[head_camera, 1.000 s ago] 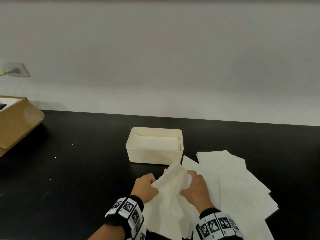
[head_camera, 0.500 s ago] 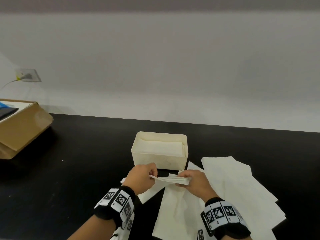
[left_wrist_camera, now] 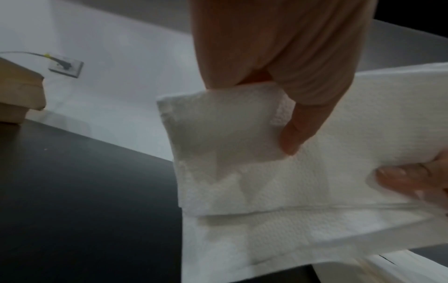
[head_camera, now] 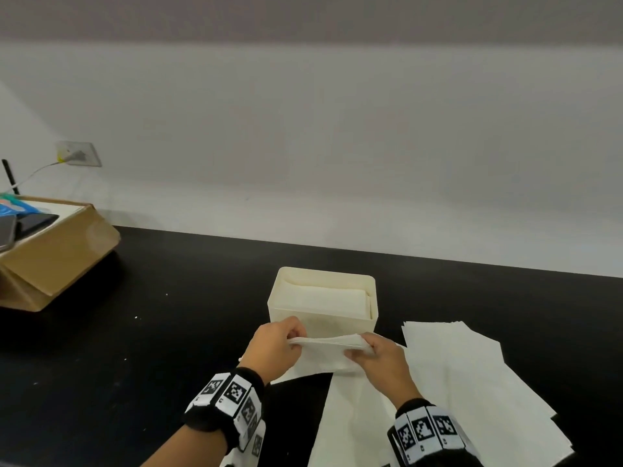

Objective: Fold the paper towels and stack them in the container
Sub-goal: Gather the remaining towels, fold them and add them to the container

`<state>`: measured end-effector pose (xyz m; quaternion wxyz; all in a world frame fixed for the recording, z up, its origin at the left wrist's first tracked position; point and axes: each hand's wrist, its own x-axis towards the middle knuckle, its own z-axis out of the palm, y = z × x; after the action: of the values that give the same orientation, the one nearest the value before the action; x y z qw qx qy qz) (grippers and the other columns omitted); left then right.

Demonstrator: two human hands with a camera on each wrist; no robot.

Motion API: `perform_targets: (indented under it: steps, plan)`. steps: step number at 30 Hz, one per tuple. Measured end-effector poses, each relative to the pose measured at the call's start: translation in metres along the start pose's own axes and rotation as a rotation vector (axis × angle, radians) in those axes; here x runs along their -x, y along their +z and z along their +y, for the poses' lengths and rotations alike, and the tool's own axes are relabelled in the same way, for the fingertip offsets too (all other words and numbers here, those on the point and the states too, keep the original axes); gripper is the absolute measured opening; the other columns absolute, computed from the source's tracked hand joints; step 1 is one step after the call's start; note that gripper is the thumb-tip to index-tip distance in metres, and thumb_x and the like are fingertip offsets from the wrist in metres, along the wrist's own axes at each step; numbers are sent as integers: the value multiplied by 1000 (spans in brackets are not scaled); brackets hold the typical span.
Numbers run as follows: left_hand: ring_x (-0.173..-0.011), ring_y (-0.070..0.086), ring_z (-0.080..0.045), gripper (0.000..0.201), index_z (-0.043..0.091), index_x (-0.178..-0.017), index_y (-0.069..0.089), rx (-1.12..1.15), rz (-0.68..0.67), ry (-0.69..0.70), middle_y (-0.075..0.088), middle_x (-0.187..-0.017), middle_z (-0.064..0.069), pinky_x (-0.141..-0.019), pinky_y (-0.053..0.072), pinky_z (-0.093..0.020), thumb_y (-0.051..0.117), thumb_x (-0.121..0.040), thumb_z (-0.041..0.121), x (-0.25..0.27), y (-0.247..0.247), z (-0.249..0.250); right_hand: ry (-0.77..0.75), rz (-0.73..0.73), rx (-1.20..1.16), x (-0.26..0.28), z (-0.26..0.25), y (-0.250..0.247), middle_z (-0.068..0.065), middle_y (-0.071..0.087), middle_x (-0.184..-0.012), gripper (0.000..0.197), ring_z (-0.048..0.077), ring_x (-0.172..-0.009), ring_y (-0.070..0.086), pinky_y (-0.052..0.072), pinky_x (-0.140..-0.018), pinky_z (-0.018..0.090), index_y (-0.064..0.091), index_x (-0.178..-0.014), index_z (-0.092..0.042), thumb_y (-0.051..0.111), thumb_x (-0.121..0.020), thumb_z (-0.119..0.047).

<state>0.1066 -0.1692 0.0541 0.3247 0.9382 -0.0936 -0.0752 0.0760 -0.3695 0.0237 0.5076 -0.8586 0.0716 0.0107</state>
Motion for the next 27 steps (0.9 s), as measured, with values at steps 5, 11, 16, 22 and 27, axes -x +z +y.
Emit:
perform_targets:
  steps: [5,11,16,22,27]
  plan:
    - [-97,60,-6,24,32,-101,64,44,-95,-94,64,-98,15,-91,51,-23,64,-81,20,-5,-1,-16,7,35,-60,5,11,-7,-6,64,-84,27,13,-84,57,42,-68,13,61,-74,-32,63,-86,-8]
    - [-88,65,-7,14,26,-81,71,295,-144,-179,71,-90,5,-77,50,-17,72,-80,12,-3,-11,-37,86,0,-288,15,18,-16,1,65,-85,32,16,-82,58,47,-70,20,67,-74,-14,53,-85,12]
    - [-99,63,-19,15,15,-86,72,609,-171,-251,70,-100,-5,-92,50,-34,66,-81,1,8,-7,-42,140,-12,-264,26,40,-13,1,68,-88,32,20,-86,63,51,-70,15,67,-78,-20,64,-78,12]
    - [-104,59,-12,48,30,-113,52,650,-191,-335,63,-107,6,-100,45,-34,70,-79,2,3,13,-43,198,40,-228,24,42,-1,-8,69,-96,34,10,-94,61,47,-86,21,66,-86,-33,80,-71,-6]
    - [-99,58,-15,37,30,-104,55,654,-48,-302,60,-106,1,-87,51,-31,67,-82,4,6,16,-35,183,129,-270,21,35,1,-1,69,-88,21,22,-88,62,50,-74,27,69,-75,-30,75,-77,-11]
